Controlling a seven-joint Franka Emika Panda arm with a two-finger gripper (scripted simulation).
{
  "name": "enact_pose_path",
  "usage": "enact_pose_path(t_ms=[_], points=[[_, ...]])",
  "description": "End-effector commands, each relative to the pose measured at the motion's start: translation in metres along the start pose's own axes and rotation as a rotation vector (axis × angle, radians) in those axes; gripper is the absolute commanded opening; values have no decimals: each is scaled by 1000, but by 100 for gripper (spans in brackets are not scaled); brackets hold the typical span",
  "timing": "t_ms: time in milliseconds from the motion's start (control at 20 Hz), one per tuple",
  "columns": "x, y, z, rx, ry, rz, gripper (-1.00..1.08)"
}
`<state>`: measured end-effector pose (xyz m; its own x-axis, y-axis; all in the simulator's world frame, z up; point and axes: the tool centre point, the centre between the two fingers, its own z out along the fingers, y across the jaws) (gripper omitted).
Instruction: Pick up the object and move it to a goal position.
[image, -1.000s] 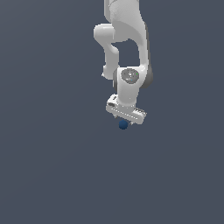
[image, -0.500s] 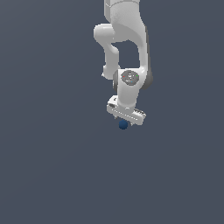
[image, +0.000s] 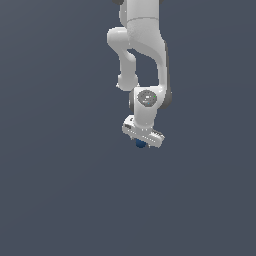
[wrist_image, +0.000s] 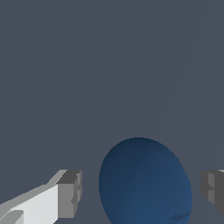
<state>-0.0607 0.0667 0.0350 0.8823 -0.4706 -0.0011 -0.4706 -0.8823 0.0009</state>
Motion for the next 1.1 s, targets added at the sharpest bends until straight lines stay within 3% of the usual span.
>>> enact_pose_path(t_ms=[0, 50, 100, 700, 1050], points=[[1, -1, 4, 1, 1, 0, 100], [1, -1, 4, 1, 1, 0, 100], [1, -1, 4, 1, 1, 0, -100], [0, -2, 2, 2, 2, 0, -100], [-5, -28, -16, 2, 2, 0, -100]])
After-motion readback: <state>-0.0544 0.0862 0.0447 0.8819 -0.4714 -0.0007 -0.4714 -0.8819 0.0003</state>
